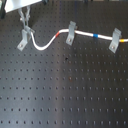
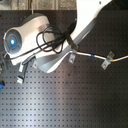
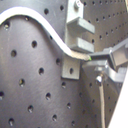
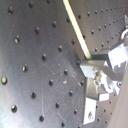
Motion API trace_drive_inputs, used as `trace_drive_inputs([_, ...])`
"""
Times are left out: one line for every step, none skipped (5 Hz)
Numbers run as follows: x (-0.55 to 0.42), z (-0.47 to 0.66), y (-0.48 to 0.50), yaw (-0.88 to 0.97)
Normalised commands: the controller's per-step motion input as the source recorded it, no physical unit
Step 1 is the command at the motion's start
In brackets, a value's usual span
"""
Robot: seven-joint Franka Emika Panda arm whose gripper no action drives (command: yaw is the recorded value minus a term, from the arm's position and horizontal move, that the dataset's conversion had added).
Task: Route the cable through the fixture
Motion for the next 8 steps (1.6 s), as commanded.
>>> trace_drive_inputs([0.075,-0.47,-0.408,-0.60])
trace_drive_inputs([0.074,-0.35,-0.372,-0.62])
trace_drive_inputs([0.029,-0.34,-0.042,0.00])
trace_drive_inputs([-0.153,-0.10,0.206,0.80])
trace_drive_inputs([-0.120,-0.14,0.296,0.77])
trace_drive_inputs([-0.055,-0.12,0.309,0.74])
trace_drive_inputs([0.155,0.00,0.057,0.00])
trace_drive_inputs([0.111,0.16,0.349,0.44])
